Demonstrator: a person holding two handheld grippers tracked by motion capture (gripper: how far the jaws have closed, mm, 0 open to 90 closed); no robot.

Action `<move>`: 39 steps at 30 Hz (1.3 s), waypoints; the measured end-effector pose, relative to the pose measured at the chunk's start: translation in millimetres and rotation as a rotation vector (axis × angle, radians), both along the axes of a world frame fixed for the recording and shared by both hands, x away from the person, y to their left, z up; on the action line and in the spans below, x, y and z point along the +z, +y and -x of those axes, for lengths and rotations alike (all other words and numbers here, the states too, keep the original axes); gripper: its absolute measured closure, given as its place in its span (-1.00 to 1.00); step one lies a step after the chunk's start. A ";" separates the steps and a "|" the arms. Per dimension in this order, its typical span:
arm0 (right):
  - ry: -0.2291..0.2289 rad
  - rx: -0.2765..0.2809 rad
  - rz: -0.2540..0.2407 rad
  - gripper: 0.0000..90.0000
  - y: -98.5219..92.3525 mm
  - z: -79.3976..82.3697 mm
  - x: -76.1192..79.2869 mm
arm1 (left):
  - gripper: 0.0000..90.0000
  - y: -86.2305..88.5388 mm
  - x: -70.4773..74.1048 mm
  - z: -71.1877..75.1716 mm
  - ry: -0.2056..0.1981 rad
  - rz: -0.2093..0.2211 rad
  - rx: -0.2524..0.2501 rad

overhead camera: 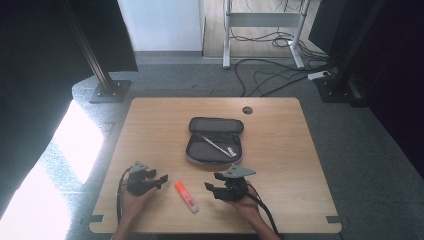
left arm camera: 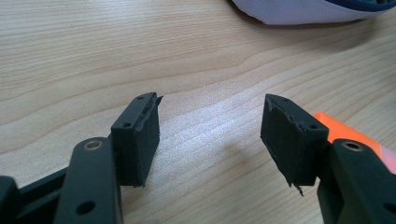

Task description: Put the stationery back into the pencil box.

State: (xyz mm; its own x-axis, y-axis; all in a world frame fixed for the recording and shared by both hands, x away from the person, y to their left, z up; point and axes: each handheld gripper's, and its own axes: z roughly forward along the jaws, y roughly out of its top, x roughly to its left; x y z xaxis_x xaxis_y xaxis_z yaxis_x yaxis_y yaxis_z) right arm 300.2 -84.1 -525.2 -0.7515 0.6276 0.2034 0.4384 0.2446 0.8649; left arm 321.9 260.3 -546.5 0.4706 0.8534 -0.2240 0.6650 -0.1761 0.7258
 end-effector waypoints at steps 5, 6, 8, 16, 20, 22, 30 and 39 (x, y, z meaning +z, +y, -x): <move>0.012 -0.001 -0.011 -0.03 3.3 7.6 -1.0 | -0.16 0.5 0.0 -0.1 0.002 0.002 -0.001; 0.010 0.001 -0.009 -0.03 4.0 8.8 -1.3 | -0.16 0.6 0.0 -0.2 0.001 0.002 -0.001; 0.015 0.000 -0.009 -0.03 5.3 11.1 -2.1 | -0.17 0.7 0.0 -0.2 0.001 0.003 -0.002; 0.011 0.016 -0.001 -0.01 14.3 17.5 -4.1 | -0.17 0.6 0.1 -0.3 0.002 0.003 -0.002; 0.004 0.019 0.004 0.00 18.7 19.5 -4.2 | -0.16 0.8 -0.1 -0.8 0.001 0.005 -0.001; 0.004 0.019 0.004 0.00 21.2 20.1 -4.3 | -0.16 0.7 0.0 -0.8 0.001 0.004 -0.002; 0.008 0.043 0.017 0.00 34.5 24.1 -5.1 | -0.16 0.5 0.0 -0.6 0.001 0.004 -0.002; 0.013 0.069 0.036 0.01 49.3 27.5 -8.5 | -0.16 0.7 0.0 -0.7 0.002 0.004 -0.002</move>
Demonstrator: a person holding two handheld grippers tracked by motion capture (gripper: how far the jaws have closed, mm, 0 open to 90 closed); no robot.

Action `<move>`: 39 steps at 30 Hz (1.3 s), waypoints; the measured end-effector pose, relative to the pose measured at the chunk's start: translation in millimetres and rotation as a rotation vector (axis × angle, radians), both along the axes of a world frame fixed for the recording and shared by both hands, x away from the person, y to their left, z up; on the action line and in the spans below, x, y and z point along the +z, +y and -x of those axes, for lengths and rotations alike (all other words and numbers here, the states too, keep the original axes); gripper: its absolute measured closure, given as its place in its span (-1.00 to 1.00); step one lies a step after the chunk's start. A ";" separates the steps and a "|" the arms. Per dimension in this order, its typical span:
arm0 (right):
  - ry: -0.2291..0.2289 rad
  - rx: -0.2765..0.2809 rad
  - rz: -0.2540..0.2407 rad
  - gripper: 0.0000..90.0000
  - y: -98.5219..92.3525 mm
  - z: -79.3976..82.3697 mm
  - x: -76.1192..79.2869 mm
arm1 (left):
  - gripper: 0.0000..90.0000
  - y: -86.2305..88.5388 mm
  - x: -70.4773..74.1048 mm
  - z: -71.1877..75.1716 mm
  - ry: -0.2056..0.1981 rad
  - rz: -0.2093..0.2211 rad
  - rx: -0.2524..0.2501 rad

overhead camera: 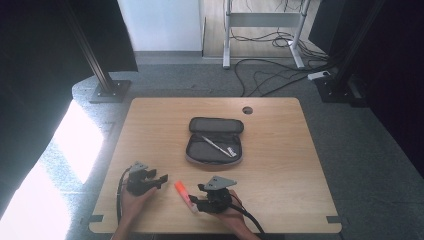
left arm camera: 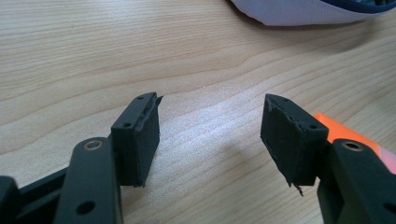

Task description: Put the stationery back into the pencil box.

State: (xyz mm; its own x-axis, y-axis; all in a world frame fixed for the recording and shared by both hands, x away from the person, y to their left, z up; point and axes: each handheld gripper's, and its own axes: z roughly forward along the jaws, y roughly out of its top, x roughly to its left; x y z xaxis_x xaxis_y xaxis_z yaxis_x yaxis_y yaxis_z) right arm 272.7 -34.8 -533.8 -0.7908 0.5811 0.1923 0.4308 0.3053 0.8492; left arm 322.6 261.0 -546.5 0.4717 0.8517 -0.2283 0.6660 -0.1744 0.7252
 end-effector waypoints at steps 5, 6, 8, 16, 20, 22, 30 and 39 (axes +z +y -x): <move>0.000 0.011 0.009 0.00 4.8 0.8 -1.1 | -0.16 0.2 0.0 -0.1 0.000 -0.001 -0.002; 0.004 0.012 0.011 0.00 6.0 1.0 -1.3 | -0.16 0.2 0.0 -0.1 0.000 -0.001 -0.002; 0.004 0.015 0.014 0.00 7.4 1.0 -1.7 | -0.16 0.2 0.0 0.0 0.000 -0.001 -0.001; 0.011 0.030 0.027 0.00 15.2 2.7 -3.3 | -0.16 0.3 0.0 -0.1 0.000 0.000 -0.002; 0.014 0.036 0.031 0.00 19.8 3.4 -3.8 | -0.16 0.4 0.0 -0.2 0.000 0.000 -0.002; 0.014 0.041 0.032 0.00 21.7 3.9 -3.8 | -0.16 0.5 0.0 -0.2 0.000 0.000 -0.002; 0.023 0.054 0.046 0.00 29.4 4.6 -4.4 | -0.16 0.5 0.0 -0.2 0.001 0.001 -0.003; 0.024 0.063 0.066 0.01 36.0 4.6 -6.3 | -0.16 0.8 -0.1 -0.4 0.001 0.004 -0.002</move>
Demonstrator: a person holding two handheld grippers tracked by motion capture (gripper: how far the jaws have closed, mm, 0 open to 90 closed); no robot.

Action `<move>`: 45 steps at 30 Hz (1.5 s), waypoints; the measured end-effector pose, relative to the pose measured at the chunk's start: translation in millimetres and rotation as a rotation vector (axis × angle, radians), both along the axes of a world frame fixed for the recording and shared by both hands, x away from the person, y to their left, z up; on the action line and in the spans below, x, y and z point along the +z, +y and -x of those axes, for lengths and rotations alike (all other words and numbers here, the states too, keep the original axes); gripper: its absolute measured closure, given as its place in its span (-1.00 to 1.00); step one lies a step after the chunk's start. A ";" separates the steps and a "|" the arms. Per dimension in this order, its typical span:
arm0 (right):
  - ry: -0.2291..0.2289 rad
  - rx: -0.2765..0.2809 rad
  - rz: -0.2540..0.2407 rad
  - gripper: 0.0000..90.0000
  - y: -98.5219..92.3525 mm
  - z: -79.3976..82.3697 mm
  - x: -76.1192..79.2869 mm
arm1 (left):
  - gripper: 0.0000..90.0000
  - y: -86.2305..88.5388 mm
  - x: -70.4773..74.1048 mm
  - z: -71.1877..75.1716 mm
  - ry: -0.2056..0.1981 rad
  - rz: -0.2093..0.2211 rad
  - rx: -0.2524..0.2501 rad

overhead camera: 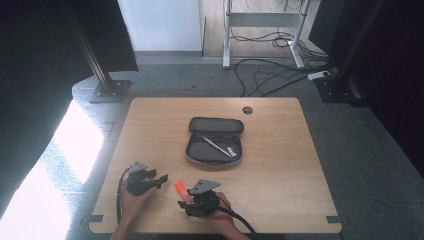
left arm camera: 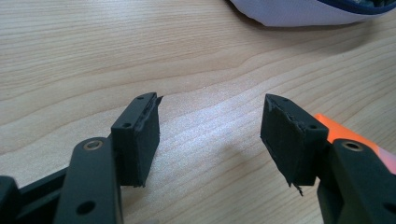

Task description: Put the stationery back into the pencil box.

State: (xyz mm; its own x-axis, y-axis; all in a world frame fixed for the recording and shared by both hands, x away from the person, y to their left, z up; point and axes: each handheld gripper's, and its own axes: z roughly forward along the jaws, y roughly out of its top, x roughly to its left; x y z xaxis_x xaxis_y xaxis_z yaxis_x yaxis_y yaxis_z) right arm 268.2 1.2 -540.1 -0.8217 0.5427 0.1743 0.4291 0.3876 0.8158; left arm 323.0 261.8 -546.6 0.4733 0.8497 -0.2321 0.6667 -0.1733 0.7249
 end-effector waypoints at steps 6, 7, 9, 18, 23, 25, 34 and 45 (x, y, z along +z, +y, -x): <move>-0.002 0.006 0.020 0.02 4.1 1.5 -2.2 | -0.16 0.2 0.0 0.0 0.001 0.001 0.000; -0.003 0.007 0.024 0.02 4.4 1.5 -2.0 | -0.16 0.1 0.0 -0.1 0.001 0.003 0.000; -0.003 0.005 0.026 0.03 4.6 1.3 -1.9 | -0.16 0.3 0.0 -0.2 0.002 0.003 0.000; -0.025 -0.015 0.061 0.03 4.9 0.8 -3.1 | -0.16 0.6 0.1 -0.4 0.003 0.005 0.000; -0.029 -0.028 0.103 0.04 7.0 -0.6 -6.6 | -0.16 0.5 0.0 -0.4 0.002 0.004 0.000; -0.029 -0.032 0.114 0.05 7.7 -0.4 -7.6 | -0.16 0.3 0.0 -0.4 0.001 0.003 0.000; -0.057 -0.044 0.165 0.20 10.1 -0.9 -10.4 | -0.16 0.4 0.0 -0.4 0.002 0.004 0.000; -0.074 -0.046 0.180 0.46 7.4 -3.6 -9.7 | -0.16 0.3 0.0 -0.4 0.002 0.003 0.000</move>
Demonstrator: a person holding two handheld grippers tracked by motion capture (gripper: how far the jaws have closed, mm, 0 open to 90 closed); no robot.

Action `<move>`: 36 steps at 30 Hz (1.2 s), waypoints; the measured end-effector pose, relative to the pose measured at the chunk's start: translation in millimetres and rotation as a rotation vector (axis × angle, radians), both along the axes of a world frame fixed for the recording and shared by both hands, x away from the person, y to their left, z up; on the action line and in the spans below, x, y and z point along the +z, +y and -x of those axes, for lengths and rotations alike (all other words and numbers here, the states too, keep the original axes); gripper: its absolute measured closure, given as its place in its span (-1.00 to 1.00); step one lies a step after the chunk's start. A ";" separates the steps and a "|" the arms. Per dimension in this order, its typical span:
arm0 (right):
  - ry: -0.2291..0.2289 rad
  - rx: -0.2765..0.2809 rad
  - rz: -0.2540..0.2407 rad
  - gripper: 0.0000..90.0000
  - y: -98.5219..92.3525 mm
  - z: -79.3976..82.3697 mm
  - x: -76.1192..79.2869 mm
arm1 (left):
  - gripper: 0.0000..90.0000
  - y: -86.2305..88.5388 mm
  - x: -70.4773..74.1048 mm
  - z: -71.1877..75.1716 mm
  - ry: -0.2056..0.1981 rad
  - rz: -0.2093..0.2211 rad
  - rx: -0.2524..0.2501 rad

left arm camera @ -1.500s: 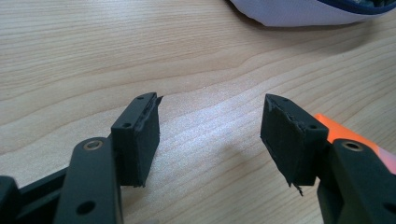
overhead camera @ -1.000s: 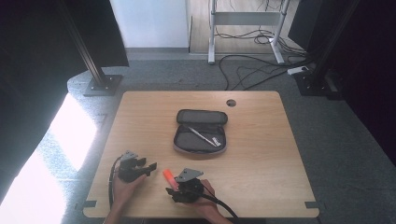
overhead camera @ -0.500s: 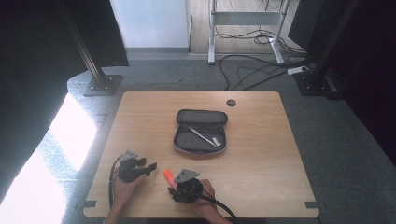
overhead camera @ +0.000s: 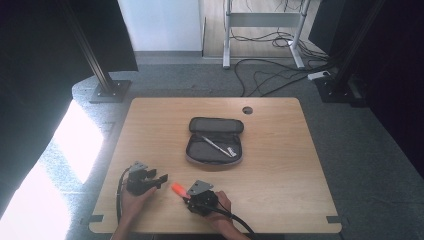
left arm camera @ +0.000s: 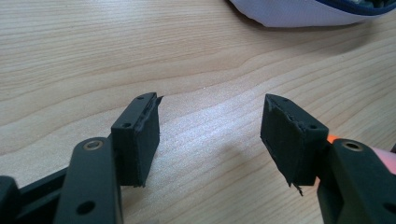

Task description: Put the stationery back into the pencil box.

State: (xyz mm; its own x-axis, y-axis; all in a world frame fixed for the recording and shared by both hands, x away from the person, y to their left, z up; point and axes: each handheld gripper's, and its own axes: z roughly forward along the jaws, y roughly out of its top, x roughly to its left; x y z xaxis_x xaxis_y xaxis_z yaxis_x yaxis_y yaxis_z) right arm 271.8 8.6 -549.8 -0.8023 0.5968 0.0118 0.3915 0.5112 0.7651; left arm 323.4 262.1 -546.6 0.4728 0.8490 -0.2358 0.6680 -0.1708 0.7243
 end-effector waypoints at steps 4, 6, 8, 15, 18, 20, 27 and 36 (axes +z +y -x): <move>-0.026 -0.003 0.009 0.46 -2.1 -0.5 0.6 | -0.16 0.2 0.0 0.0 0.001 0.001 0.000; -0.026 -0.004 -0.004 0.46 -4.2 -1.6 2.2 | -0.16 0.3 0.0 -0.1 0.000 0.001 0.000; -0.029 -0.008 -0.017 0.46 -6.4 -2.2 4.6 | -0.16 0.3 0.0 -0.1 0.000 0.002 0.000; -0.020 0.005 -0.041 0.46 -12.7 -3.2 10.4 | -0.16 0.0 0.0 -0.1 0.000 0.000 0.000; -0.027 0.000 -0.056 0.46 -15.0 -3.5 12.5 | -0.16 0.0 0.0 -0.1 0.000 0.000 0.000; -0.029 -0.002 -0.067 0.46 -17.4 -4.5 14.9 | -0.16 -0.2 0.0 -0.1 -0.001 -0.001 0.001; -0.030 -0.016 -0.097 0.47 -26.9 -8.0 21.3 | -0.16 -0.4 0.0 -0.1 -0.001 -0.003 0.000; -0.039 -0.031 -0.113 0.46 -35.7 -11.1 27.4 | -0.16 -0.6 -0.1 -0.1 -0.002 0.000 0.001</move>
